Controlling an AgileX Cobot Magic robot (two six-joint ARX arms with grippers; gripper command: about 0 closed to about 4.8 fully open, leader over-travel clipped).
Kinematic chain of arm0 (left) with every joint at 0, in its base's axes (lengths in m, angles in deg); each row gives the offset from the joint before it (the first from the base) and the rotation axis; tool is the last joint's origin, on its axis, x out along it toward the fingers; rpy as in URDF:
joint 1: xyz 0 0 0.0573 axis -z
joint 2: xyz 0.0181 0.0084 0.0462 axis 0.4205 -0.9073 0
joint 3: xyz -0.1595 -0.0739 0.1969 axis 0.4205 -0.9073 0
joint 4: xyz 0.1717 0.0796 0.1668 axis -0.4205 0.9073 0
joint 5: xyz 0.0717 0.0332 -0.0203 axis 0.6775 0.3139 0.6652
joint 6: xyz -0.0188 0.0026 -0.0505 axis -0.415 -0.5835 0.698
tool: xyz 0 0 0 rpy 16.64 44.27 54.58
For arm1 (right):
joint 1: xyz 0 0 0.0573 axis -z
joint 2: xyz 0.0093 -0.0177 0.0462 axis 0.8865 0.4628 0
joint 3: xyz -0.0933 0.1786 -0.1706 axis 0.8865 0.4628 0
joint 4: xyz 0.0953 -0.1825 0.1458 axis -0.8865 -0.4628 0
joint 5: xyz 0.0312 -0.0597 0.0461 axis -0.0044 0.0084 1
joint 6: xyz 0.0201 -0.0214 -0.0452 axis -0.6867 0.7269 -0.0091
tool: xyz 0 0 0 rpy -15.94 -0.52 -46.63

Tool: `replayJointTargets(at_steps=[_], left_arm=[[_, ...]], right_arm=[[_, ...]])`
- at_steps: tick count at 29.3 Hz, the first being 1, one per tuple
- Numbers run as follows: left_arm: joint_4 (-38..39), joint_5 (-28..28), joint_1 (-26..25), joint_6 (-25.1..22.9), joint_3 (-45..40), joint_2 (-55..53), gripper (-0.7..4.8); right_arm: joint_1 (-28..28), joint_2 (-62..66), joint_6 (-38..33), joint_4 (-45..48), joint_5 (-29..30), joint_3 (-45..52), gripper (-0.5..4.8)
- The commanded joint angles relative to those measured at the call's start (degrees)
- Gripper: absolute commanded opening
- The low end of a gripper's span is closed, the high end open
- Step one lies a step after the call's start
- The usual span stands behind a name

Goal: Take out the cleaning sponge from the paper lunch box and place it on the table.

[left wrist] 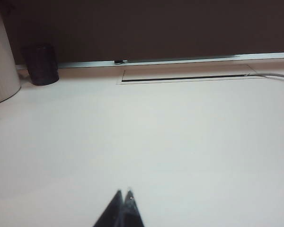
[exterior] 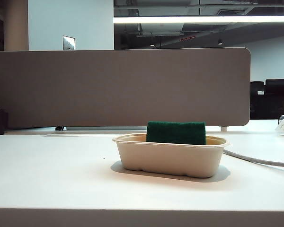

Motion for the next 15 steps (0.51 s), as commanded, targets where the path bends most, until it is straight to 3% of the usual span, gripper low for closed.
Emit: replayJointTargets(at_steps=[1, 11, 15], left_arm=[[-0.5, 0.0, 0.0, -0.4, 0.1, 0.0, -0.05], [-0.6, 0.0, 0.0, -0.4, 0.1, 0.0, -0.05], [-0.6, 0.0, 0.0, -0.4, 0.1, 0.0, -0.05]], right_arm=[[0.0, 0.0, 0.0, 1.0, -0.1, -0.1, -0.05], [-0.1, 0.0, 0.0, 1.0, -0.1, -0.1, -0.05], [-3.3, 0.0, 0.0, 1.0, -1.2, 0.0, -0.05]])
